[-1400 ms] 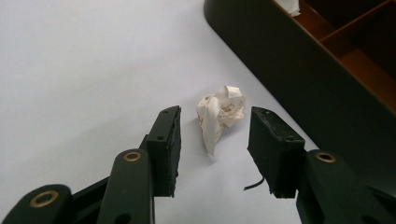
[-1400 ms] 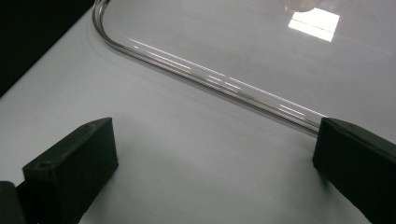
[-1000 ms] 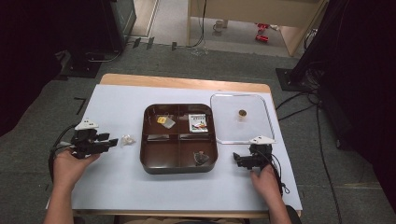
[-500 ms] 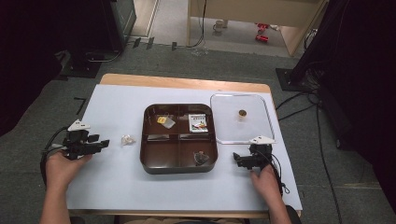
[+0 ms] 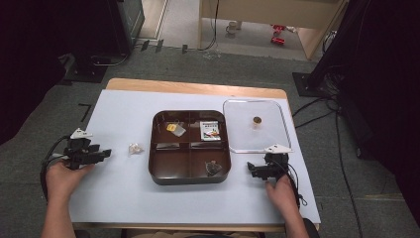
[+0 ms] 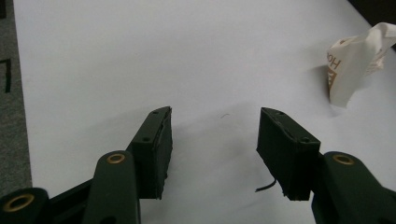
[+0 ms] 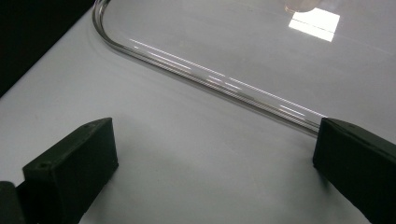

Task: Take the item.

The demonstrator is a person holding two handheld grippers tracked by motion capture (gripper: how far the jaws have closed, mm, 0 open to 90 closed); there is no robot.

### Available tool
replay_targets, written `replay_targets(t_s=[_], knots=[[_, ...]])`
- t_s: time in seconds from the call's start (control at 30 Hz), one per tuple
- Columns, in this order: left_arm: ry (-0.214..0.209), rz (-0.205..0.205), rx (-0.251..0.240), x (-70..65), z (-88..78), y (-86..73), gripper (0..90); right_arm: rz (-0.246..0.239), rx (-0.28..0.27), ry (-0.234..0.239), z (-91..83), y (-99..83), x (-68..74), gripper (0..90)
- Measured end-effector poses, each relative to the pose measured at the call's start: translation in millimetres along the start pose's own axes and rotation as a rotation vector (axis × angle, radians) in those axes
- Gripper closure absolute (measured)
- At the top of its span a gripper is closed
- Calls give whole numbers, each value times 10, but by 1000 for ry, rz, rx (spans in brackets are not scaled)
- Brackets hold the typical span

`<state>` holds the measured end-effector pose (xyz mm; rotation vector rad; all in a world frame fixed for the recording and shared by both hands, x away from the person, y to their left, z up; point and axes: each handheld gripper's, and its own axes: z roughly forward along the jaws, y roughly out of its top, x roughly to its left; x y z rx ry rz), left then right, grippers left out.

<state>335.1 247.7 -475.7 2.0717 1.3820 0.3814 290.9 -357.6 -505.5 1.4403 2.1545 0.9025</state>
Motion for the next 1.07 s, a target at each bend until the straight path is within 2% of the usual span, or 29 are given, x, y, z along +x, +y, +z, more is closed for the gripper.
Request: replay_targets(t_s=[0.1,0.2,0.27,0.3,0.4,0.5,0.6,0.73,1.07], knots=[[7,16,-4,2,18,-5,461,0,0,0,0,0,0,0],[5,14,-1,-6,26,-4,446,-1,0,0,0,0,0,0],[-7,23,-4,-19,39,-13,411,0,0,0,0,0,1,0],[-9,29,-8,-33,44,-22,354,-1,0,0,0,0,1,0],[0,61,-9,-70,61,-34,317,0,0,-1,0,0,2,0],[-8,82,-23,-98,81,-63,230,0,0,-1,0,0,2,0],[19,117,-45,-153,100,-113,183,0,1,-1,0,0,2,0],[25,106,-105,-161,105,-190,176,0,1,-1,0,0,2,0],[35,103,-115,-173,107,-201,174,0,0,-1,0,0,2,0]])
